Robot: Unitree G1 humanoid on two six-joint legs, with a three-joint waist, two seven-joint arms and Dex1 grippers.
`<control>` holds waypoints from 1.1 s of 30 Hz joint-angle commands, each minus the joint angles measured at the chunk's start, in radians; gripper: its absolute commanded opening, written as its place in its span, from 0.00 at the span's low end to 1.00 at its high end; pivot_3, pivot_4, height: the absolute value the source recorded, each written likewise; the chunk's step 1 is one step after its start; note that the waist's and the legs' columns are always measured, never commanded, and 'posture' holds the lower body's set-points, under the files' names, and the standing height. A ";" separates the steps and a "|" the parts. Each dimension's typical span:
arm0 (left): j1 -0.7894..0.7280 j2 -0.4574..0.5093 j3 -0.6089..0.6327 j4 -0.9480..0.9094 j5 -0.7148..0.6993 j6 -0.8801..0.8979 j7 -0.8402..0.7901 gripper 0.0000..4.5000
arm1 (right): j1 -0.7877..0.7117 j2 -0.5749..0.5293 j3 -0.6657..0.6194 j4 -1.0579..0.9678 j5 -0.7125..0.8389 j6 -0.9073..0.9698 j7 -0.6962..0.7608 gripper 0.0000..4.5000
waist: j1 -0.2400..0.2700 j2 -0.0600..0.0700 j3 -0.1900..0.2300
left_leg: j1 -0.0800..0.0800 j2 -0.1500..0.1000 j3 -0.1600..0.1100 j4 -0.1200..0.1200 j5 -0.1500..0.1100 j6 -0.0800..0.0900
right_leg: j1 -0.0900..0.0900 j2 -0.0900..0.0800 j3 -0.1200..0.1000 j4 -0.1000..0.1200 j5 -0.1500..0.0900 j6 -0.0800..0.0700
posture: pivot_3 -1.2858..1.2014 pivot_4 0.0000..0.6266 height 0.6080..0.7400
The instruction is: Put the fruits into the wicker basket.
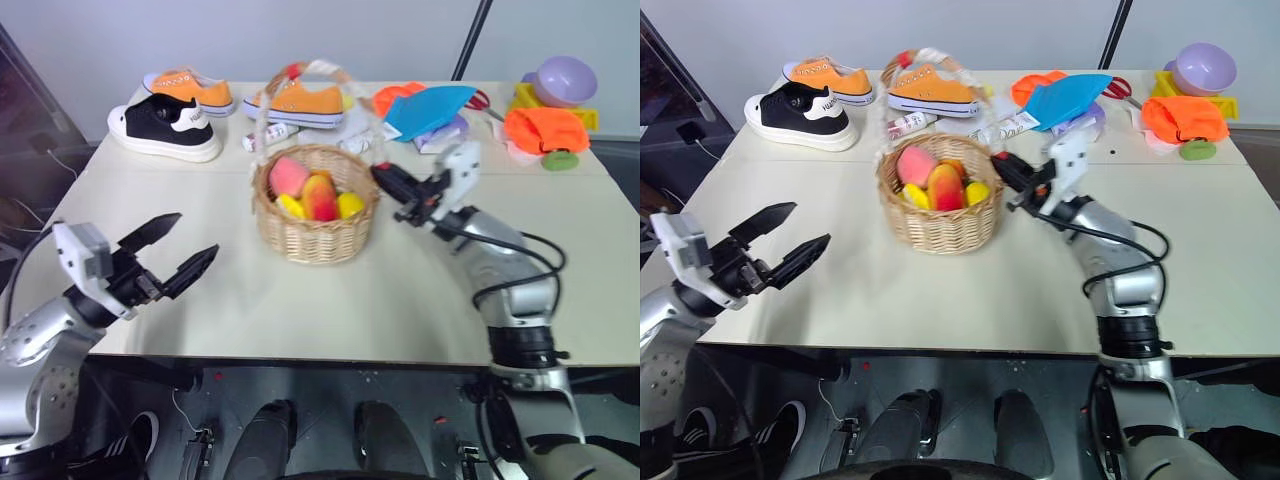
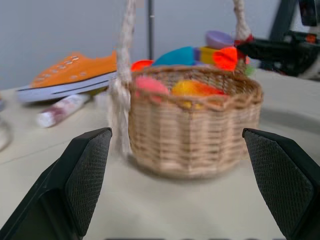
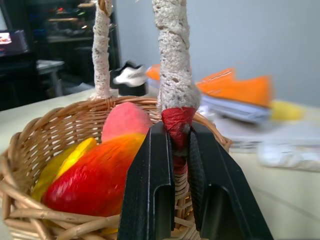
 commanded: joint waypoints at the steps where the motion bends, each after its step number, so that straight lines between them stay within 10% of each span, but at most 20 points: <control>1: -0.082 0.003 -0.088 0.044 0.020 -0.005 -0.040 1.00 | 0.063 -0.084 -0.173 -0.056 0.034 -0.022 -0.029 0.01 | 0.001 0.000 0.000 | 0.000 0.000 0.000 0.000 0.000 0.000 | 0.001 0.000 0.000 -0.001 0.000 0.000 | 0.52 0.24 1.00; 16: -0.449 -0.109 -0.373 0.396 0.177 -0.161 -0.264 1.00 | 0.342 -0.142 -0.552 -0.092 -0.008 -0.177 -0.251 0.01 | -0.005 0.002 0.000 | 0.001 0.000 0.003 -0.001 0.000 0.001 | 0.001 0.001 0.002 -0.002 0.000 0.001 | 0.52 0.24 1.00; 30: -0.454 -0.119 -0.377 0.436 0.206 -0.194 -0.302 1.00 | 0.423 -0.054 -0.554 -0.055 0.000 -0.253 -0.339 0.01 | -0.007 0.003 0.000 | 0.002 0.000 0.003 -0.001 0.000 0.001 | 0.002 0.001 0.002 -0.001 0.000 0.001 | 0.52 0.24 1.00; 33: -0.440 -0.115 -0.372 0.423 0.205 -0.192 -0.299 1.00 | 0.421 -0.039 -0.544 -0.053 0.000 -0.254 -0.352 0.30 | -0.006 0.003 0.000 | 0.002 0.000 0.003 -0.001 0.000 0.001 | 0.002 0.001 0.002 -0.001 0.000 0.001 | 0.52 0.24 1.00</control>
